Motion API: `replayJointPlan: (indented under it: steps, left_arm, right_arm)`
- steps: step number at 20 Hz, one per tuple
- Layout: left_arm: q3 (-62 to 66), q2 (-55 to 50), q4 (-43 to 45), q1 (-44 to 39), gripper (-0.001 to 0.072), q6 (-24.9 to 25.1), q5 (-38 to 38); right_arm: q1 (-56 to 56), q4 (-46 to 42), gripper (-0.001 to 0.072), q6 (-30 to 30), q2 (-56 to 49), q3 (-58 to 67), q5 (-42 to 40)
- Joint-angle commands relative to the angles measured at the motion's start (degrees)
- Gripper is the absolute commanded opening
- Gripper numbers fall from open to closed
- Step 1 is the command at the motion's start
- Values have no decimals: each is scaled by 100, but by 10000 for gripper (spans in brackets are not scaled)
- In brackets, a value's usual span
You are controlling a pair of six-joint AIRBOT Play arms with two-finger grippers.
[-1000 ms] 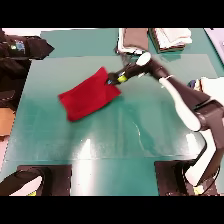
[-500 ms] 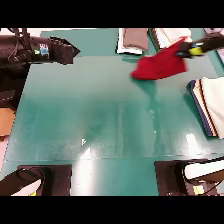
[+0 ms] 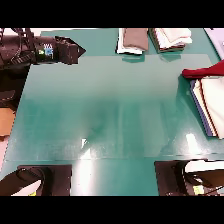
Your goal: Fold the shirts.
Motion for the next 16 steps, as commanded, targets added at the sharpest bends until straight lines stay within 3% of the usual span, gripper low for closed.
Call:
replayJointPlan:
  steps: [1, 6, 12, 16]
  left_arm:
    - [0, -2, 2, -2, 32, -68, 7]
    - [0, -2, 4, -2, 33, -61, -9]
    - [0, -2, 17, -2, 33, -55, -114]
    - [0, -2, 46, -2, 33, 4, -122]
  right_arm:
    - [-129, 170, 15, -2, 33, 459, -216]
    - [-212, 149, 15, -2, 247, 1185, -33]
    - [-970, 107, 15, -46, 1333, -354, 326]
    - [-1670, -116, 15, -446, 2212, -1843, 422]
